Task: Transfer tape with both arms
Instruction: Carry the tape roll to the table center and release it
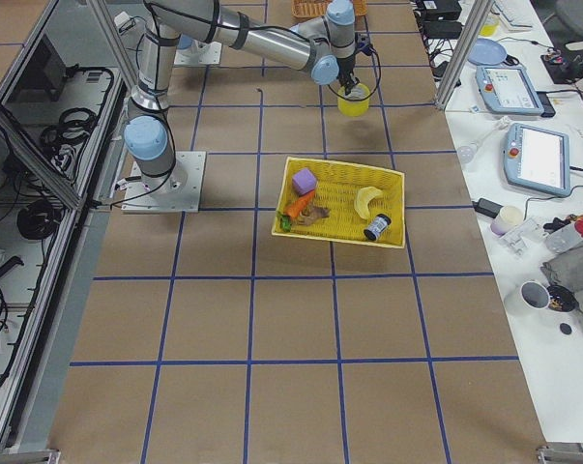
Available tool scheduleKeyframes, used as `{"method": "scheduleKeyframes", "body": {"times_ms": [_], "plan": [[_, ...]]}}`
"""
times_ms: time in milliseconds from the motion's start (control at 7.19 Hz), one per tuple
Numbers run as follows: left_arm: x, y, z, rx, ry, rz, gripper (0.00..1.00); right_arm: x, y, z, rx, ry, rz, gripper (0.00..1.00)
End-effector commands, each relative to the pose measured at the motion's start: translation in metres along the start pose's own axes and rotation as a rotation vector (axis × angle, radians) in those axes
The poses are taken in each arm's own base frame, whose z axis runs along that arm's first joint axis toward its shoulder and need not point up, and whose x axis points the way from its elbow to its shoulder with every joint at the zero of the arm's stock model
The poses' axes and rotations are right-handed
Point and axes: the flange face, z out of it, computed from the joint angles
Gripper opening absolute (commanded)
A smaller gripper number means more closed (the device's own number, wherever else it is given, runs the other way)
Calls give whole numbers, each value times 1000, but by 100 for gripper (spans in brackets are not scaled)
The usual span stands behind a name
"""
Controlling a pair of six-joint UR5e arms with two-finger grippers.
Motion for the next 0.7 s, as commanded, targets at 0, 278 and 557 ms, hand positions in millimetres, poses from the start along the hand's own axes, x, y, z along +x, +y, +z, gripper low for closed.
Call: {"method": "scheduleKeyframes", "body": {"times_ms": [0, 278, 557], "plan": [[-1, 0, 0, 0, -1, -1, 100, -60, -6, 28, -141, 24, 45, 0], [-1, 0, 0, 0, -1, -2, 100, -96, 16, 25, -176, 32, 13, 0], [-1, 0, 1, -3, -1, -1, 100, -127, 76, 29, -212, 22, 11, 0]]}}
